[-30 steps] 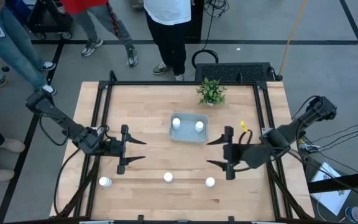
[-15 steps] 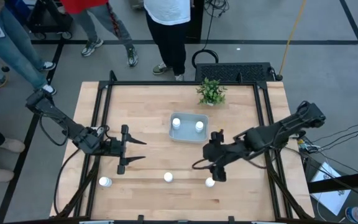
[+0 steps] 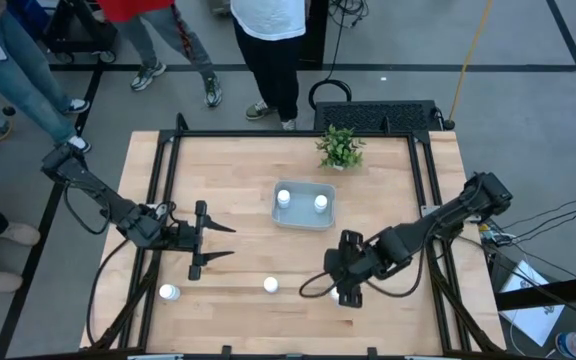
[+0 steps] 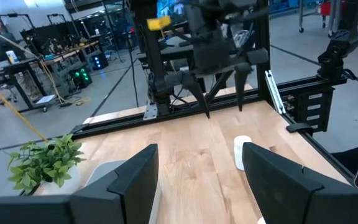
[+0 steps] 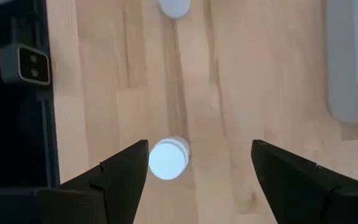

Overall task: Pick and place pill bottles into a basket
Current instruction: Put the white medicine bottle into the bin

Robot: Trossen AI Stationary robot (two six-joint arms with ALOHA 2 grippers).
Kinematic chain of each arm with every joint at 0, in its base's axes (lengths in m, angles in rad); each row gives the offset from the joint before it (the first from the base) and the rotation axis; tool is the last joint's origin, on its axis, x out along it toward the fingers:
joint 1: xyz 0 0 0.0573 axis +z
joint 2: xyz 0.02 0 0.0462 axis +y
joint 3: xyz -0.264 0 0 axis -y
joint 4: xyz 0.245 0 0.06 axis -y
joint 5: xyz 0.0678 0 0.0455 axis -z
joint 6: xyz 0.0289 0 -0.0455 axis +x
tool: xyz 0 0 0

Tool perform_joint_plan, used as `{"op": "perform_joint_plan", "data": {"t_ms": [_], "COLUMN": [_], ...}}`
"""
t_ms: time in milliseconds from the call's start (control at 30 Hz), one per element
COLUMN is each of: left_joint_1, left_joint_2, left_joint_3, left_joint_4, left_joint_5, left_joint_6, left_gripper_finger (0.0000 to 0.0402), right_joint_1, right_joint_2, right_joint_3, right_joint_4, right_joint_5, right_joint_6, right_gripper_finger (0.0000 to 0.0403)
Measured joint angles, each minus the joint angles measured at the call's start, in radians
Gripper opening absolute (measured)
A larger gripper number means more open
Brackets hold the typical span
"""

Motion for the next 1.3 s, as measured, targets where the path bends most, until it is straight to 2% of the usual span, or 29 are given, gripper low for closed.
{"op": "perform_joint_plan", "data": {"t_ms": [667,1300], "left_joint_1": [-0.002,-0.026], "left_joint_2": [0.000,0.000], "left_joint_3": [0.000,0.000], "left_joint_4": [-0.010,-0.009], "left_joint_5": [0.002,0.004], "left_joint_6": [-0.014,-0.006], "left_gripper_finger": [0.0239,0.0239], "right_joint_1": [0.085,0.091], "right_joint_2": [0.149,0.151], "right_joint_3": [-0.002,-0.117], "right_joint_4": [-0.008,0.126], "right_joint_5": [0.027,-0.024], "right_joint_6": [0.064,0.083], "right_gripper_finger": [0.0279,0.0279]}}
